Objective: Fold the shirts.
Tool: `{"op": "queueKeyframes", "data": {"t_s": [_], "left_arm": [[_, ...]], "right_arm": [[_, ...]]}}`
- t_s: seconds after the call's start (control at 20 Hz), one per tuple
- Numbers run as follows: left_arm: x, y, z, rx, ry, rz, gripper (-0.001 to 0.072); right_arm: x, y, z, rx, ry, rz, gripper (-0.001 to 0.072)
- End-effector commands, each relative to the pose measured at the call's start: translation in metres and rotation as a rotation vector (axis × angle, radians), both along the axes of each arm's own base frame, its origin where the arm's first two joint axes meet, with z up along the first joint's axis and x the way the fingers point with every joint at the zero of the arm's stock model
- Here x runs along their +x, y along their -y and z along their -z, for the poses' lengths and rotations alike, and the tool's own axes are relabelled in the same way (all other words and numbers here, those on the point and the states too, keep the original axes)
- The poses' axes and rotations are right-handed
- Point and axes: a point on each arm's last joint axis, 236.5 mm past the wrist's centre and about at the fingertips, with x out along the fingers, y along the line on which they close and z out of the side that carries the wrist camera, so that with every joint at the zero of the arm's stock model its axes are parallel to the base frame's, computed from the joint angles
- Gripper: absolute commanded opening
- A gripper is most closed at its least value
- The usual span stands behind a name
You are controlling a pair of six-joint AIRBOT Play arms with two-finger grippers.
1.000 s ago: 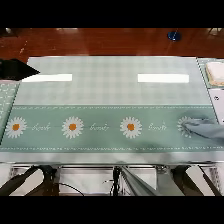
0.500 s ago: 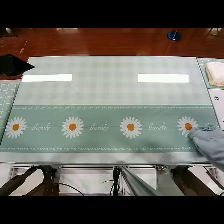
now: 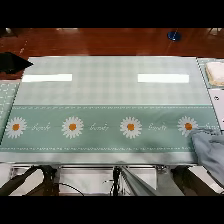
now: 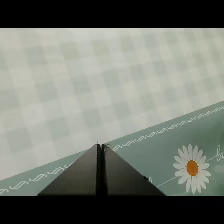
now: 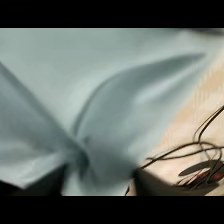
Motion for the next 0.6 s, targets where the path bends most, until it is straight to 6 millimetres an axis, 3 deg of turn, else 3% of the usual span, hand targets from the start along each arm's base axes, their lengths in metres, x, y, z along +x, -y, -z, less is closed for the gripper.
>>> {"op": "queueKeyframes", "data": {"t_s": [0.0, 0.15, 0.25, 0.3, 0.35, 0.4, 0.45, 0.5, 0.55], "left_arm": [[0.001, -0.001, -0.001, 0.002, 0.003, -0.003, 0.0032], [0.002, -0.003, -0.001, 0.003, 0.007, -0.009, 0.0032], [0.007, -0.011, 0.001, 0.029, 0.02, -0.038, 0.0032], [0.01, -0.014, 0.001, 0.042, 0.027, -0.052, 0.0032], [0.012, -0.018, 0.002, 0.055, 0.032, -0.064, 0.0032], [0.014, -0.02, 0.003, 0.059, 0.032, -0.069, 0.0032], [0.015, -0.021, 0.007, 0.06, 0.023, -0.07, 0.0032], [0.017, -0.021, 0.011, 0.058, 0.013, -0.068, 0.0034], [0.019, -0.022, 0.016, 0.054, 0.0, -0.066, 0.0059]], "right_arm": [[-0.026, 0.034, 0.005, -0.105, -0.101, -0.139, 0.0584], [-0.067, 0.084, -0.028, -0.305, -0.321, -0.213, 0.0583], [-0.049, 0.111, -0.021, -0.449, -0.241, -0.201, 0.0582], [-0.023, 0.128, -0.015, -0.524, -0.134, -0.207, 0.058], [0.023, 0.149, -0.011, -0.619, 0.044, -0.205, 0.0572], [0.085, 0.171, -0.017, -0.738, 0.284, -0.17, 0.0534], [0.17, 0.195, -0.045, -0.89, 0.626, -0.086, 0.0481], [0.245, 0.212, -0.093, -1.019, 0.971, 0.056, 0.0432], [0.309, 0.216, -0.147, -1.086, 1.295, 0.229, 0.0421]]}}
